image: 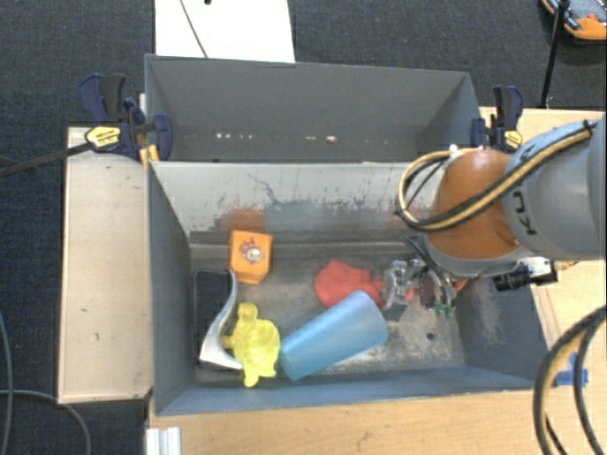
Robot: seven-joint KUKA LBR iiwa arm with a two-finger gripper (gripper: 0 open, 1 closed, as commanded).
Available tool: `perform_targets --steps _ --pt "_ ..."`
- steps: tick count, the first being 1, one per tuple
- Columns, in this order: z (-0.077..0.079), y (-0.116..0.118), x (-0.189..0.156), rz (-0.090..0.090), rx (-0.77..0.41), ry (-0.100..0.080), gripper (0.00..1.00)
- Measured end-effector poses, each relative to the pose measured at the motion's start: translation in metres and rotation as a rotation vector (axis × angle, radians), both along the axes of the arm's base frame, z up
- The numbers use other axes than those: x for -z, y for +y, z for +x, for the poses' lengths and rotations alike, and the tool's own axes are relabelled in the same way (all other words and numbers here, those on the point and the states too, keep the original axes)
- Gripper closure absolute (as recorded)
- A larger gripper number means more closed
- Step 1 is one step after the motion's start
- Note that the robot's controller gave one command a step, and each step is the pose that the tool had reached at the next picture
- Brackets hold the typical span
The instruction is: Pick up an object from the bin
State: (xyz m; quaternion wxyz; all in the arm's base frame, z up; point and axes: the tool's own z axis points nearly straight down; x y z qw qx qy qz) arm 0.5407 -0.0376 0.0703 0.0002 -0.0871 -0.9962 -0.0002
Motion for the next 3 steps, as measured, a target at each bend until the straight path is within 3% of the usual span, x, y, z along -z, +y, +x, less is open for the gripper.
perform_targets --steps 1,3 --pt "0.000 0.000 0.000 0.000 -0.001 0.000 1.00" --pt "0.020 -0.007 -0.043 0.000 -0.013 -0.004 1.00"
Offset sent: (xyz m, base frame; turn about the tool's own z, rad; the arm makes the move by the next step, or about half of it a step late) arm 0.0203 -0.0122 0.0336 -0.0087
